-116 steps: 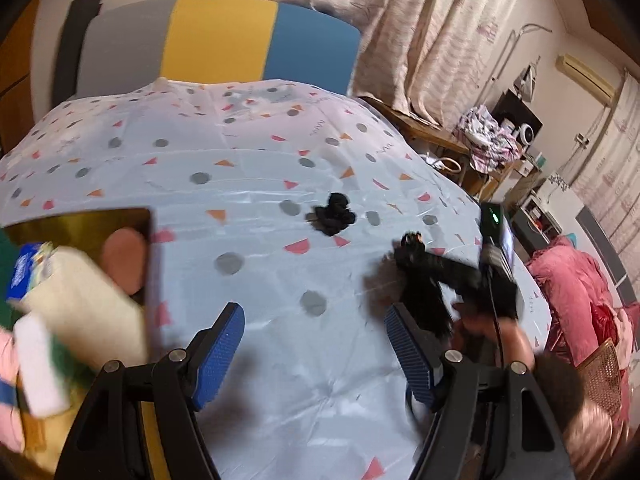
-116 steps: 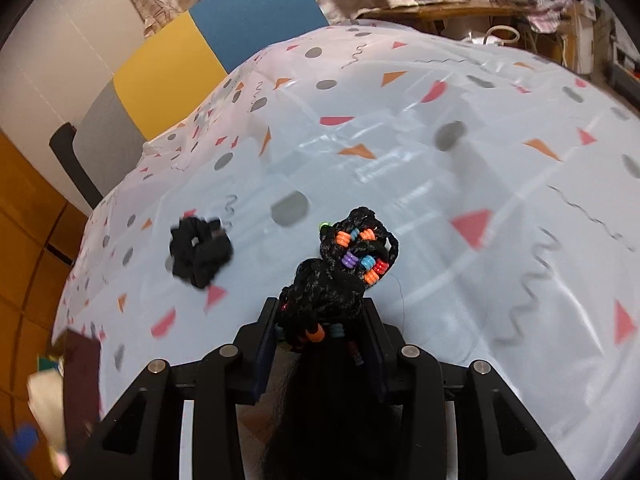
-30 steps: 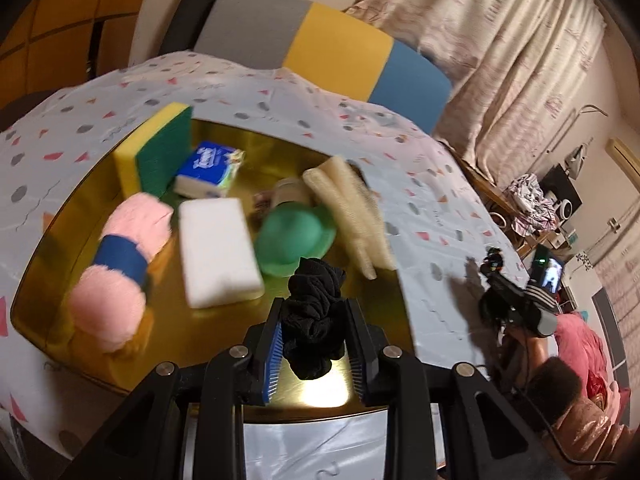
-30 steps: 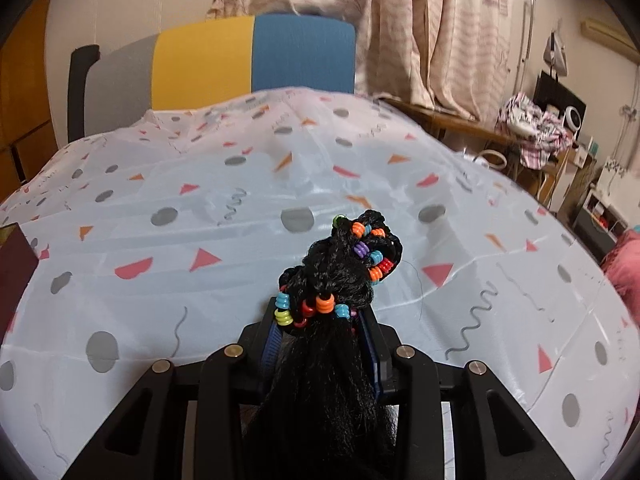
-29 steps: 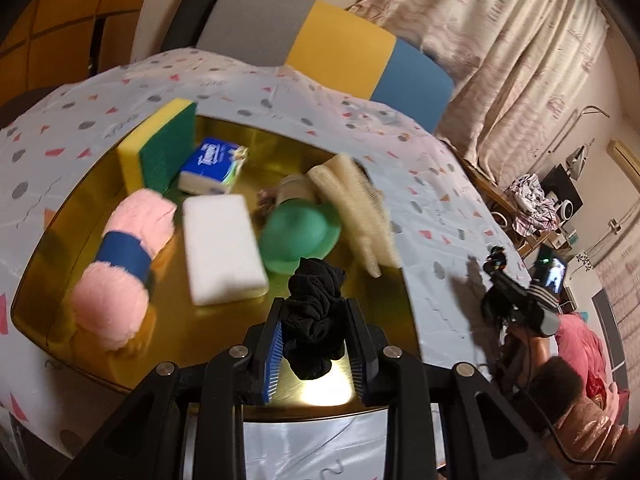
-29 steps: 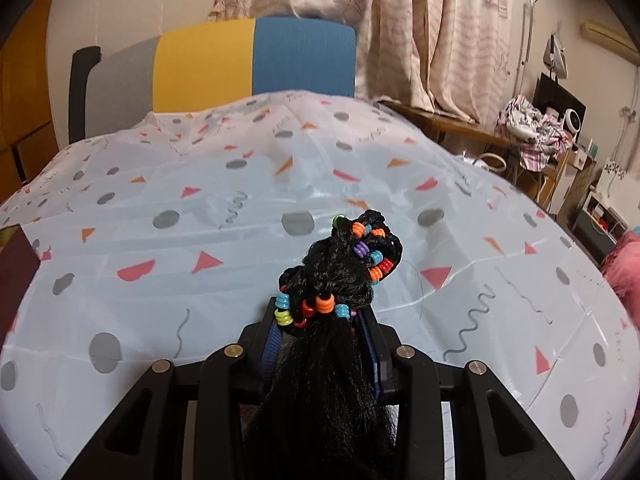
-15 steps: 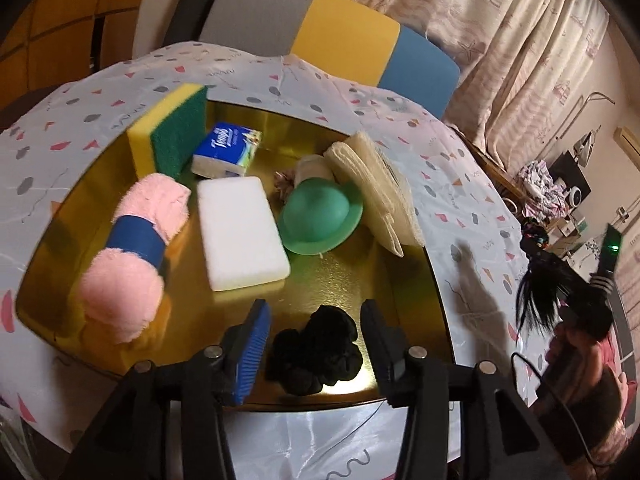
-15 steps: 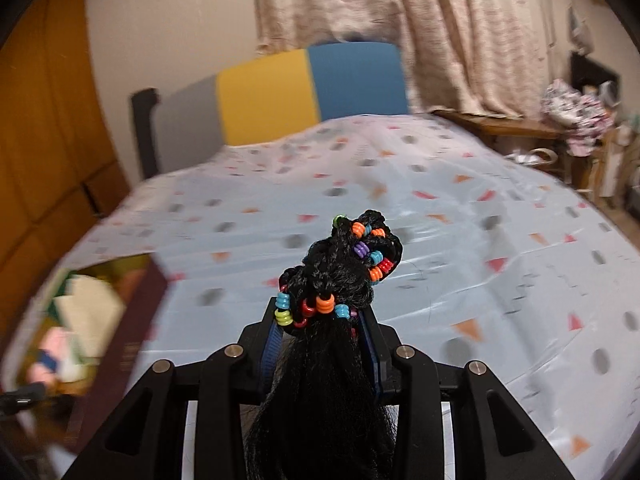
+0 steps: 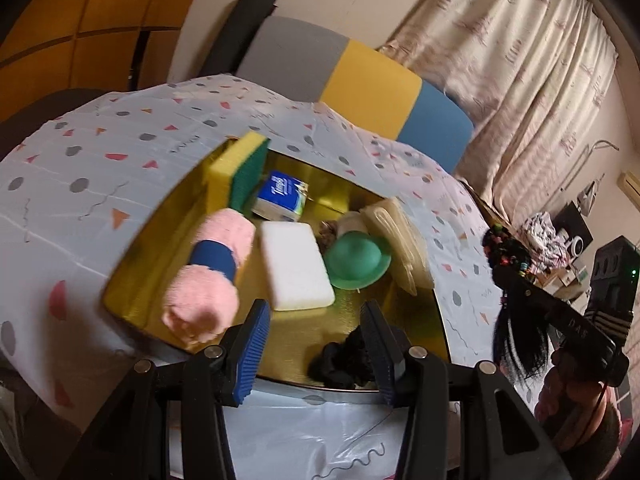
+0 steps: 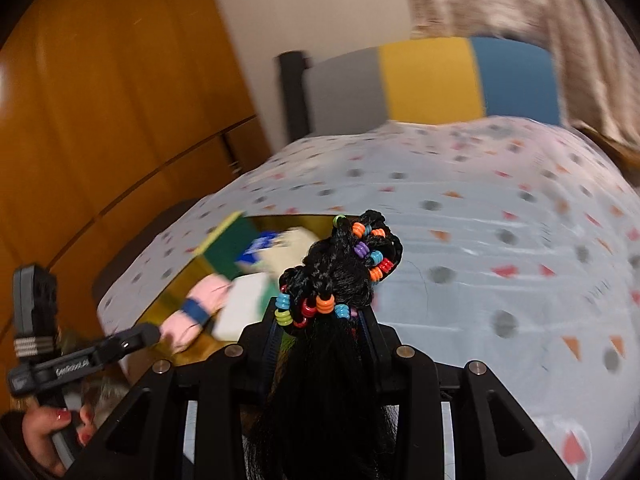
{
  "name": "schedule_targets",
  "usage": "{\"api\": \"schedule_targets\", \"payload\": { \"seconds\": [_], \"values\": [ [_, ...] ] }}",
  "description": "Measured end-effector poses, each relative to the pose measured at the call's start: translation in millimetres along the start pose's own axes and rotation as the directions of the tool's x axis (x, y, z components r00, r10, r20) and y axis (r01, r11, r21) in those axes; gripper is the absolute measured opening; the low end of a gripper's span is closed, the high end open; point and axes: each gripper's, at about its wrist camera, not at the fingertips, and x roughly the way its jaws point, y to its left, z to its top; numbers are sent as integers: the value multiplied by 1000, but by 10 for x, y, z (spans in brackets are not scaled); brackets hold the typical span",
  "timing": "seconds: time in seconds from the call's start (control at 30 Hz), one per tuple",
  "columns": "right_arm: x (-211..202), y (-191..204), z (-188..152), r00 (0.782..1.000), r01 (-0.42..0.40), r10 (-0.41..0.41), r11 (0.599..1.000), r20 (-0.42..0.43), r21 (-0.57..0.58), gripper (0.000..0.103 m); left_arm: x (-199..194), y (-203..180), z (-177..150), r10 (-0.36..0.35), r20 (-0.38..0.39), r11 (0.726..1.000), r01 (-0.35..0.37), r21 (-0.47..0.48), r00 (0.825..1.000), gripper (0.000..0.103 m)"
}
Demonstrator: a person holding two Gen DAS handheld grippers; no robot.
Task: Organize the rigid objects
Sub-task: 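Carry the hair piece over the tray with both tools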
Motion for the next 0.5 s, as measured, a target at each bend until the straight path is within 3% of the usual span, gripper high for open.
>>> {"api": "schedule_targets", "payload": {
  "seconds": [0.2,0.37,0.5],
  "values": [
    [277,517,104,998,-63,55,975,-45,-212,36,-119,126,-3,17,28,999,-16,-32,999,47],
    [630,882,99,987,-122,68,906,-145,-406,36,-207,223,-2,31,52,998,-28,-58,998,47],
    [967,1054,-40,967,-160,24,834,-254,-529,37,-269,283,0,43,66,997,-38,-74,997,48]
  ]
}}
